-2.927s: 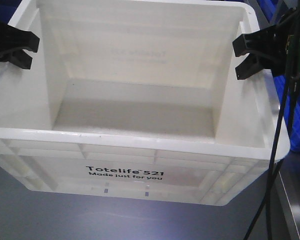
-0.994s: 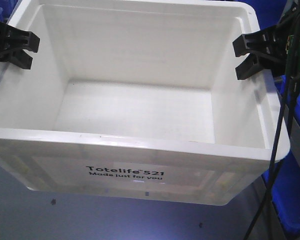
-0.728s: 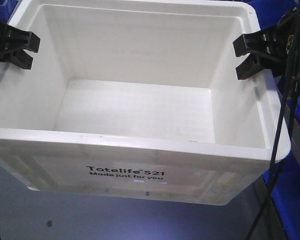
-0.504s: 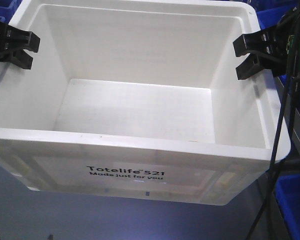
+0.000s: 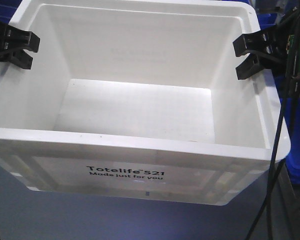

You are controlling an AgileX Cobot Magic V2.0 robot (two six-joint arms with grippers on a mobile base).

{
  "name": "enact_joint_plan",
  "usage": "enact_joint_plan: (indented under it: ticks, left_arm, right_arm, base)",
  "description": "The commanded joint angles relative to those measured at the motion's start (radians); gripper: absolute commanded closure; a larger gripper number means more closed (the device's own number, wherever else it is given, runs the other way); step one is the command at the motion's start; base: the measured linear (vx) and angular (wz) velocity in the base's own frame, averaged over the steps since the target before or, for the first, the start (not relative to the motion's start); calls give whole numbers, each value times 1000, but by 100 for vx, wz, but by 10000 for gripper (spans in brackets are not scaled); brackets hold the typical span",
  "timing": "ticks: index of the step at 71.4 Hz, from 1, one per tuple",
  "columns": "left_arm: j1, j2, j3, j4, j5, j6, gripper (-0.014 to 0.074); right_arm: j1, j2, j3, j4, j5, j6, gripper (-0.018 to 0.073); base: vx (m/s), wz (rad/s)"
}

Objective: Place moving items into box and shelve
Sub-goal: 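Keep gripping the tote rims as the base approaches the blue-bin shelf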

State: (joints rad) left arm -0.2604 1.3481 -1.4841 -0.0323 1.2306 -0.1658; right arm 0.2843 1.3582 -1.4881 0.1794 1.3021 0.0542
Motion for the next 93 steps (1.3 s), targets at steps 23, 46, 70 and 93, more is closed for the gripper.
enact_joint_plan:
  ticks: [23,46,70,93]
  left_arm:
    - [-5,-41,-47,-34,-112,5,613]
    - [-5,-41,-47,-34,-112,5,613]
    - [-5,-41,-47,-34,-112,5,613]
    - [-5,-41,-47,-34,-112,5,613]
  right_arm:
    - [0,-39,-43,67,-75,-28,571]
    - [0,-39,-43,66,-76,-28,571]
    - [0,-39,-43,66,-77,-28,571]
    - [0,-39,-43,66,-78,-28,571]
  base:
    - [39,33]
    - [35,47]
    - [26,66]
    - [15,68]
